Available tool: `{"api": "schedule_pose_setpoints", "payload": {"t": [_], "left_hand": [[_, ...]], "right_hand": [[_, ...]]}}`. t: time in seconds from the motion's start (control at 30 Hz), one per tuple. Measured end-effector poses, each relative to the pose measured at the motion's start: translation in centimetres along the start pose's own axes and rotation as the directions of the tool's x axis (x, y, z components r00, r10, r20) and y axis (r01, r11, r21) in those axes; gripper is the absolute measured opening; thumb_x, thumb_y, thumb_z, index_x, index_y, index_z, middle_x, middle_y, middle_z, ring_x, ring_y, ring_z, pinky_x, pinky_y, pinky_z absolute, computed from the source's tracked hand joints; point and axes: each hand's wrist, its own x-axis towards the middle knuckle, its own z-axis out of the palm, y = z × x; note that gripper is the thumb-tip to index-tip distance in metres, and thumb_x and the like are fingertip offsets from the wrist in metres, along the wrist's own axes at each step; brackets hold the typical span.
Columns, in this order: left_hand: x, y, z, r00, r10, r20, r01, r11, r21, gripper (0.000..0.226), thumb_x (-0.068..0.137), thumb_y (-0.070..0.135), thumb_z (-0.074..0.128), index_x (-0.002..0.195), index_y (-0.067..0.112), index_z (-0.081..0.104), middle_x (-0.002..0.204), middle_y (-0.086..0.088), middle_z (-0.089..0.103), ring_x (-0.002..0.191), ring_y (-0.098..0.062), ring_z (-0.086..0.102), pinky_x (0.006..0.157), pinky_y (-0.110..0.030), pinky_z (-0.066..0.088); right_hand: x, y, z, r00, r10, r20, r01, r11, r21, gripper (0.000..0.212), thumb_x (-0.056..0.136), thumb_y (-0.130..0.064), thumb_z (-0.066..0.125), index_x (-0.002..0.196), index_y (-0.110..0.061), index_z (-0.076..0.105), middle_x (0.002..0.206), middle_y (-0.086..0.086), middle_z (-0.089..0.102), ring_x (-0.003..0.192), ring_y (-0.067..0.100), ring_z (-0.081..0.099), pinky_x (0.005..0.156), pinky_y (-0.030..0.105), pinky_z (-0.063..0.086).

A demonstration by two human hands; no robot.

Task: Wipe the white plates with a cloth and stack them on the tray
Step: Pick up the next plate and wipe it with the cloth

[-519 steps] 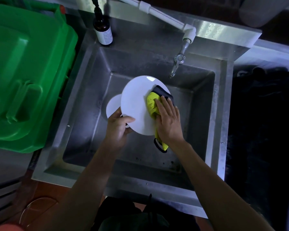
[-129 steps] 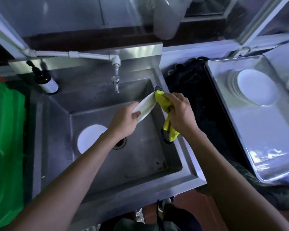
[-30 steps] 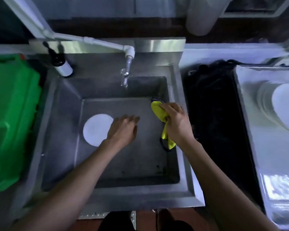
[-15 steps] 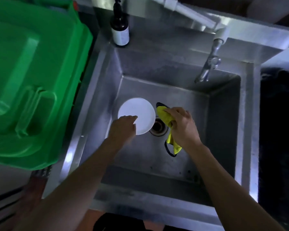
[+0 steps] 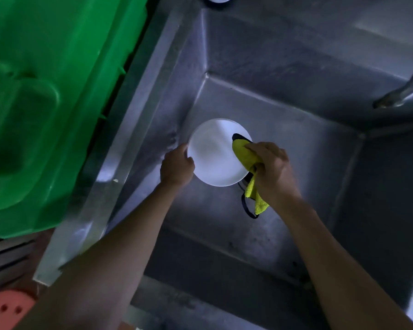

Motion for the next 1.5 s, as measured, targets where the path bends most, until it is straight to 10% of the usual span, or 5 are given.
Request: {"api": "schedule_pose_setpoints", "payload": {"t": [0.3, 0.73, 0.93, 1.2, 1.5], "left_hand": [[1.4, -0.9, 3.3, 0.977, -0.167, -0.134, 0.151, 0.981, -0.123, 0.018, 0.08, 0.005, 0.053, 0.088, 0.012, 0.067, 0.1, -0.004, 0.077, 0.094, -0.026, 0.069, 0.066, -0.025, 0.044], [2.1, 0.9, 5.2, 0.889, -0.424, -0.173, 0.354, 0.876, -0.328, 0.045, 0.078, 0.024, 0.084, 0.117, 0.01, 0.067, 0.121, -0.008, 0.069, 0.111, -0.028, 0.066, 0.093, -0.041, 0.054], [1.5, 1.0, 5.5, 0.88, -0.444, -0.167, 0.353, 0.847, -0.397, 0.038, 0.079, 0.019, 0.083, 0.111, 0.004, 0.071, 0.111, -0.006, 0.073, 0.098, -0.022, 0.066, 0.075, -0.022, 0.041], [-1.3, 1.1, 5.5, 0.897, -0.42, -0.136, 0.315, 0.825, -0.469, 0.016, 0.077, 0.011, 0.08, 0.08, 0.016, 0.065, 0.091, -0.004, 0.072, 0.087, -0.024, 0.069, 0.077, -0.035, 0.058], [-4.8, 4.0, 4.5, 0.91, -0.408, 0.069, 0.342, 0.648, -0.681, 0.035, 0.085, 0.002, 0.07, 0.114, 0.015, 0.055, 0.114, -0.004, 0.059, 0.113, -0.035, 0.061, 0.081, -0.058, 0.061]], "right_hand": [[1.3, 2.2, 0.9, 1.0, -0.015, 0.023, 0.015, 1.0, 0.02, 0.068, 0.071, -0.009, 0.034, 0.129, -0.022, 0.066, 0.128, 0.008, 0.061, 0.113, 0.04, 0.054, 0.092, 0.051, 0.049], [1.1, 4.4, 0.8, 0.999, -0.007, 0.04, 0.006, 1.0, 0.011, 0.068, 0.075, 0.013, 0.044, 0.129, -0.022, 0.065, 0.129, 0.007, 0.06, 0.112, 0.039, 0.053, 0.092, 0.051, 0.049], [0.3, 5.4, 0.4, 0.999, 0.005, 0.046, -0.006, 1.0, 0.03, 0.066, 0.075, 0.014, 0.045, 0.129, -0.019, 0.066, 0.128, 0.009, 0.06, 0.112, 0.039, 0.054, 0.093, 0.051, 0.049], [-1.8, 6.1, -0.6, 0.996, 0.054, 0.065, -0.056, 0.998, 0.034, 0.066, 0.077, 0.012, 0.044, 0.131, -0.021, 0.063, 0.129, 0.006, 0.058, 0.114, 0.036, 0.053, 0.096, 0.049, 0.048], [-5.2, 4.9, -2.2, 0.993, 0.087, 0.075, -0.093, 0.993, 0.07, 0.069, 0.075, 0.011, 0.042, 0.133, -0.023, 0.061, 0.13, 0.007, 0.058, 0.115, 0.036, 0.052, 0.096, 0.05, 0.048]]}}
